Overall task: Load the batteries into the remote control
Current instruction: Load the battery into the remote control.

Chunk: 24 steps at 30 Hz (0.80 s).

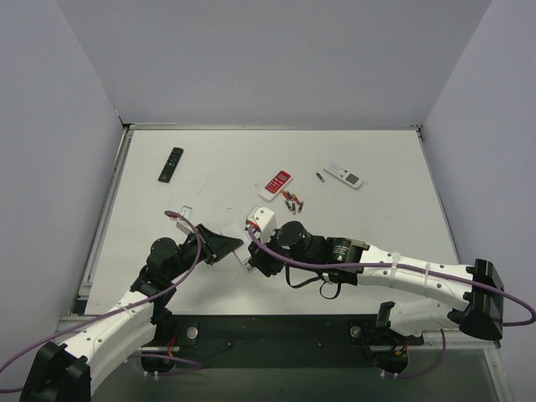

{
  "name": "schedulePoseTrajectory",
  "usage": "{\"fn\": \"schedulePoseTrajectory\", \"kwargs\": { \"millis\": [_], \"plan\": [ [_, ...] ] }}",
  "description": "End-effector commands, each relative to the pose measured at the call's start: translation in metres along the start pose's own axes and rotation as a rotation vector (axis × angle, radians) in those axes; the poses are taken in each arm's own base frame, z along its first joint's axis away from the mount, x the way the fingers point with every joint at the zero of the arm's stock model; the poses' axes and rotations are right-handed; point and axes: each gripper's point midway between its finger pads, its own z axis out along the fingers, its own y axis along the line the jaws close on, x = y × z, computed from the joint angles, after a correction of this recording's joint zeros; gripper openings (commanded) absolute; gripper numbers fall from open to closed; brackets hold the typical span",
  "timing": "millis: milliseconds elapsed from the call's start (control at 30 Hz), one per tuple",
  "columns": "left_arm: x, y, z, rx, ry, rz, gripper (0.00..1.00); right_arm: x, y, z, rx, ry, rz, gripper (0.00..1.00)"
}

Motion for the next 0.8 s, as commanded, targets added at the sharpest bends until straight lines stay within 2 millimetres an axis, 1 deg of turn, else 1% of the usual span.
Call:
{"fn": "schedulePoseTrajectory", "kwargs": {
  "millis": [0, 233, 500, 600, 767],
  "plan": [
    [-0.01, -0.013, -0.001, 0.04, -0.05, 0.009, 0.0, -0.007, 0.001, 0.006, 0.027, -0.026, 0.068, 0.31],
    [-0.011, -0.011, -0.002, 0.035, -0.06, 0.0, 0.0, -0.002, 0.004, 0.013, 0.025, -0.001, 0.064, 0.26],
    [-0.013, -0.01, -0.002, 0.032, -0.07, -0.008, 0.0, -0.002, 0.013, 0.014, 0.004, 0.014, 0.034, 0.24],
    [-0.013, -0.011, -0.002, 0.033, -0.072, -0.009, 0.0, 0.001, 0.014, 0.016, 0.003, 0.022, 0.03, 0.23],
    [-0.013, -0.01, -0.003, 0.035, -0.075, -0.011, 0.0, -0.001, 0.018, 0.016, -0.003, 0.023, 0.023, 0.22]
  ]
}}
